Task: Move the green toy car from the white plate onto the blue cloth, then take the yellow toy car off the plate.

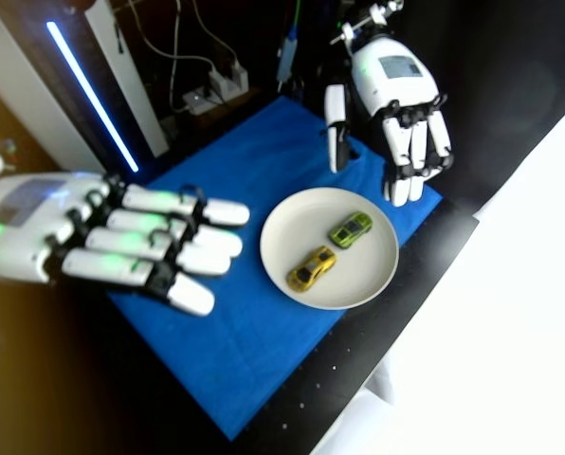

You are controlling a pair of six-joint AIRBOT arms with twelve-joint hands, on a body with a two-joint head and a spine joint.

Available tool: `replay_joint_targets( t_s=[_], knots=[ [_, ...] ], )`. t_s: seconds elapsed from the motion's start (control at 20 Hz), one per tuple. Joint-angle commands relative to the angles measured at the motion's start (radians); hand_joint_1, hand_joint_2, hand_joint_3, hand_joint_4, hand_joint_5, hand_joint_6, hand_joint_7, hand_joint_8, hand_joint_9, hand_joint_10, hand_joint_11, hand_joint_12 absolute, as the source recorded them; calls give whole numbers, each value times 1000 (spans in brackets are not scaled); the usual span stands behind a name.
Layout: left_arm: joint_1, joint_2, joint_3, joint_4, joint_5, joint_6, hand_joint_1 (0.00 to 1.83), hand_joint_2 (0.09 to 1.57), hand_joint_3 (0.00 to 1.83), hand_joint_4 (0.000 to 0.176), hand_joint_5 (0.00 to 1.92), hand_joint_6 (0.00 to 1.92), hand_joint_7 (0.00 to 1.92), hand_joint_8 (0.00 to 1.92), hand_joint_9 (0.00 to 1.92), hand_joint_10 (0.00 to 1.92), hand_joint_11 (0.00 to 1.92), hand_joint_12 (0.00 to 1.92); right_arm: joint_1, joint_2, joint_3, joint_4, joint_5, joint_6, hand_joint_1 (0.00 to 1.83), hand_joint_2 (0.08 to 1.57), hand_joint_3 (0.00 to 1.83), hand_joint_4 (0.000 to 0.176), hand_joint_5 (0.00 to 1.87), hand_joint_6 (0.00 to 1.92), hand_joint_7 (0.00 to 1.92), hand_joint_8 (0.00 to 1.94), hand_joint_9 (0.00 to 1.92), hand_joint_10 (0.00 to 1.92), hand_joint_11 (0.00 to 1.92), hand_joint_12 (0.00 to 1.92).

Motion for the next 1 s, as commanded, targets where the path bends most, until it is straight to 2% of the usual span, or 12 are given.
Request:
replay_joint_targets(
  t_s=[0.0,0.05,0.2,0.25,0.3,0.45,0.55,0.6,0.65,0.8,0.95],
  knots=[
    [-14,-8,10,5,-86,4,997,779,32,0,599,119,601,49,465,343,67,1348,14,3,5,7,122,-2,923,977,129,0,436,739,470,1071,368,1467,254,1916],
    [-16,-12,12,9,-82,4,978,775,19,0,605,97,582,29,448,347,39,1424,14,2,5,7,121,-2,928,998,99,0,446,733,462,1150,368,1500,256,1920],
    [-16,-17,16,12,-76,7,994,816,20,0,530,40,526,3,352,300,0,1203,14,2,4,7,120,-2,924,1039,51,0,443,719,400,1160,296,1491,141,1921],
    [-16,-18,17,12,-74,7,975,814,15,0,541,39,544,9,376,303,0,1220,14,2,4,7,120,-2,907,1041,42,0,438,732,418,1123,306,1450,135,1913],
    [-16,-20,19,12,-72,8,968,817,12,0,575,45,574,18,411,326,0,1342,14,0,4,7,120,-2,889,1044,36,0,431,761,468,1040,356,1389,184,1876],
    [-18,-38,34,12,-51,25,954,839,11,0,590,35,610,23,446,368,33,1413,14,-5,3,7,119,-2,862,1042,24,0,431,797,482,938,381,1332,243,1845],
    [-22,-60,51,12,-33,29,1007,859,5,0,588,16,644,24,404,563,78,1434,14,-8,3,7,119,-2,896,1046,20,0,451,808,516,980,426,1367,299,1839],
    [-24,-80,69,12,-13,36,1062,885,7,0,589,11,663,34,355,736,69,1479,14,-9,4,7,119,-2,889,1050,20,0,456,809,530,964,442,1359,301,1847],
    [-24,-90,77,12,-6,38,1083,906,8,0,585,7,669,39,323,823,58,1496,14,-10,4,7,119,-2,888,1049,17,0,458,804,548,925,467,1325,321,1828],
    [-24,-123,106,11,18,39,1084,927,8,0,578,3,681,49,303,891,39,1564,14,-11,3,6,119,-2,919,1061,16,0,444,837,514,929,453,1323,383,1795],
    [-23,-145,127,-8,40,60,1101,920,1,0,595,7,680,55,282,994,28,1665,14,-12,3,6,119,-2,909,1070,14,0,431,879,512,1012,461,1392,441,1818]
  ],
)
